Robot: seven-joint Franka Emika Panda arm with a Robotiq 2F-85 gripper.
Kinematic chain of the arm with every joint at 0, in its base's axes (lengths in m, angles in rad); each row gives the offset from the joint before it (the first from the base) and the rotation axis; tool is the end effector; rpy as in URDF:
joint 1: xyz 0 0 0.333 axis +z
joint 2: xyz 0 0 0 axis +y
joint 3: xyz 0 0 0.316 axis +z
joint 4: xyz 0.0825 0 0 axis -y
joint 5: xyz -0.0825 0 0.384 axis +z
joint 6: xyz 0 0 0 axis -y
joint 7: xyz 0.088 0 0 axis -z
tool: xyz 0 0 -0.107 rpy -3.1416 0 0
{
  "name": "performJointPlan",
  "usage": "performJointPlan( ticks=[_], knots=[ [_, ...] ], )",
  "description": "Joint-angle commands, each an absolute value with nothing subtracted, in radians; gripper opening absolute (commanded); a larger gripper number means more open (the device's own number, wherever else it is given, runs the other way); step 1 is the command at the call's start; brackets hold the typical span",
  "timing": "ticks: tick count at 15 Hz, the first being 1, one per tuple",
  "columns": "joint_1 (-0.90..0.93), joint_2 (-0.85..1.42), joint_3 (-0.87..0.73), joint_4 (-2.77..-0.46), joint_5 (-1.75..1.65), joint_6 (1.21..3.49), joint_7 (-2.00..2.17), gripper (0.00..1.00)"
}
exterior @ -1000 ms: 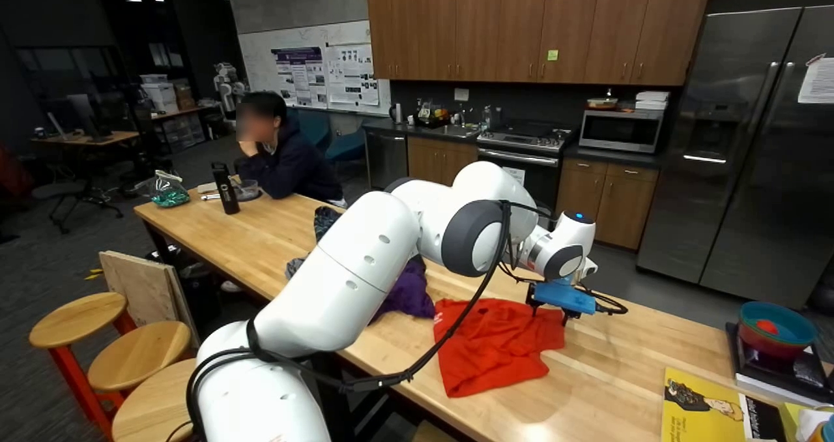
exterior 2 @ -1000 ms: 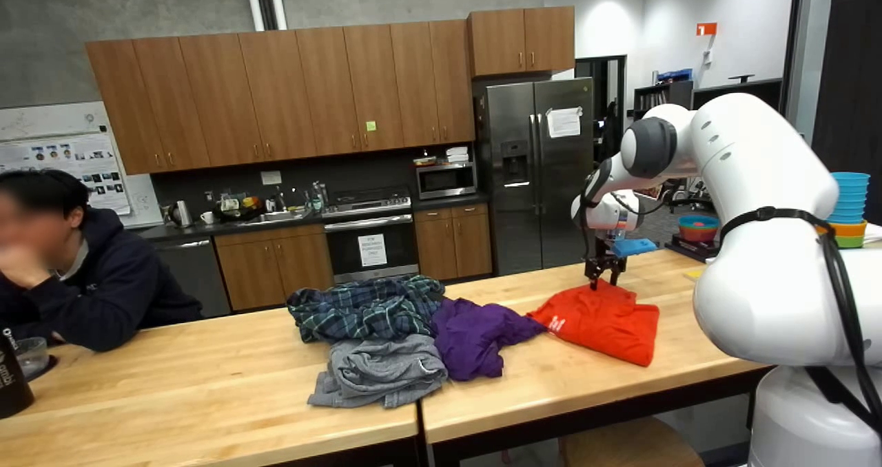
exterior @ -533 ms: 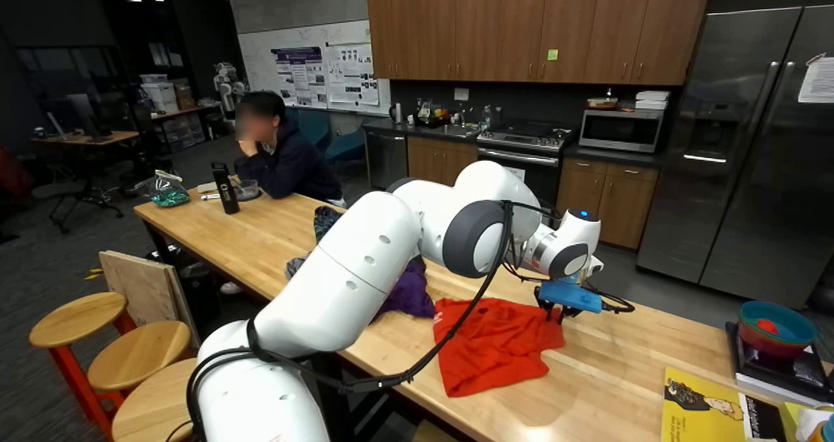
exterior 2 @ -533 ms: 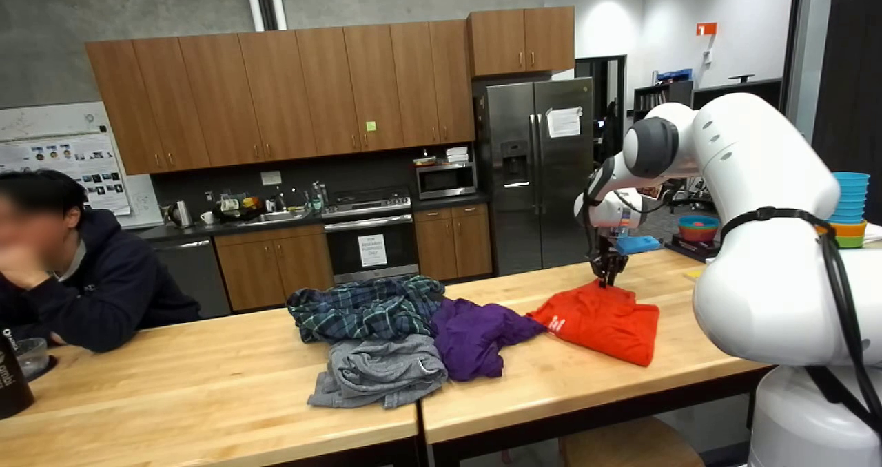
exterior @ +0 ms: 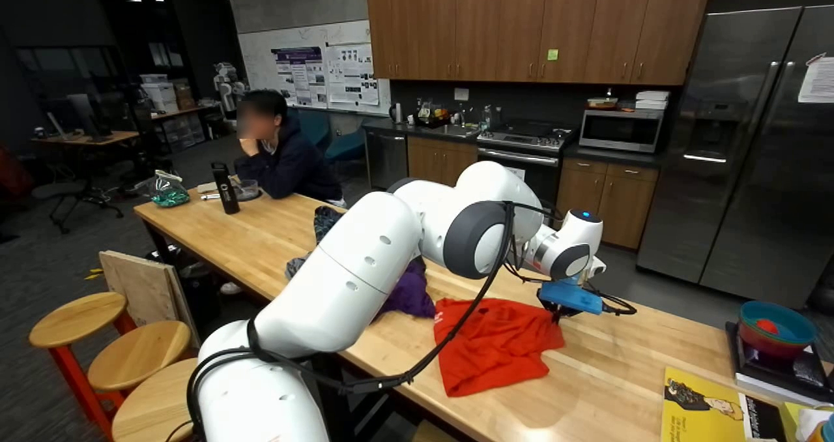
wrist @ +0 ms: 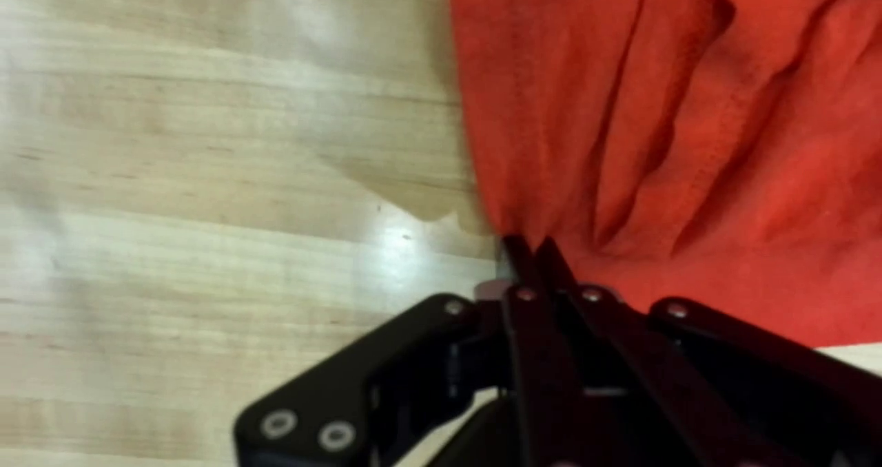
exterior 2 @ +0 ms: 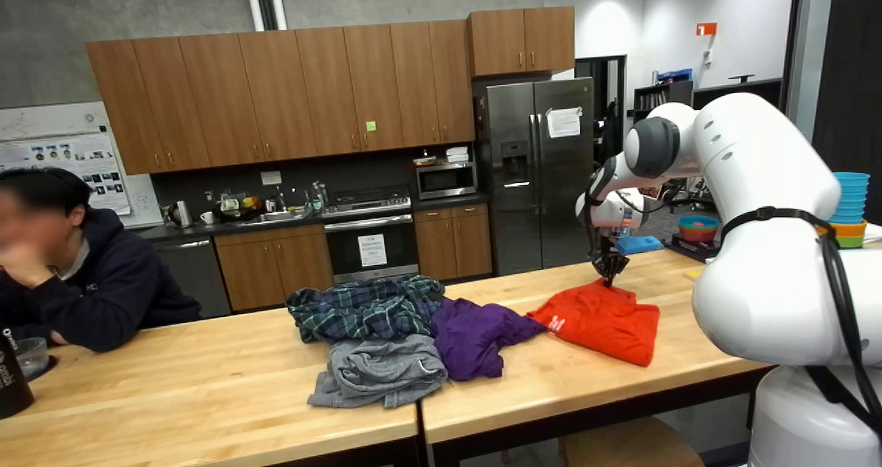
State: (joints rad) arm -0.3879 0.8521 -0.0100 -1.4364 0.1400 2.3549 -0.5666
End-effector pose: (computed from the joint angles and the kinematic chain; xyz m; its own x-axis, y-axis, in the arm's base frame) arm 0.6749 -0.2801 0.1878 0.9918 0.0737 0.1047 0.0791 -0.9957 -0.0492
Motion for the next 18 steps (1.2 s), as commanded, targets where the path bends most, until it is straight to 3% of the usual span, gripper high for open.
performJointPlan(
  ticks=[1, 18],
  knots=[
    [-0.371, 0.810, -0.017, -1.514, 0.126, 2.395, -0.482, 0.01],
    [-0.294, 0.310, -0.016, -2.193, 0.118, 2.759, -0.404, 0.01]
  ],
)
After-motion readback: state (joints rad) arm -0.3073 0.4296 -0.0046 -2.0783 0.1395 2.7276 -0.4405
